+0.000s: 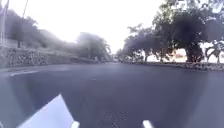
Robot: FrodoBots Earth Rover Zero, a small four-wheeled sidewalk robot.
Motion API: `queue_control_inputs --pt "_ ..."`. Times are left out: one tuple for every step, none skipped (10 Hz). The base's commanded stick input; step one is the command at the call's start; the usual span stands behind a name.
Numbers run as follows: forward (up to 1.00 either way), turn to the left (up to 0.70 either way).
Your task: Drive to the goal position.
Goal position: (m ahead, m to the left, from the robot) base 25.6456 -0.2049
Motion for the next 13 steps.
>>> queue_control_inputs --pt "0.85 0.0" --pt "0.85 0.0" --pt "0.85 0.0" --pt "0.85 0.0" --pt "0.85 0.0" --pt "0.85 0.0" --pt "0.85 0.0" --pt "0.85 0.0" --pt "0.85 0.0" --pt "0.85 0.0" --pt "0.85 0.0" --pt "0.85 0.0" --pt "0.85 0.0"
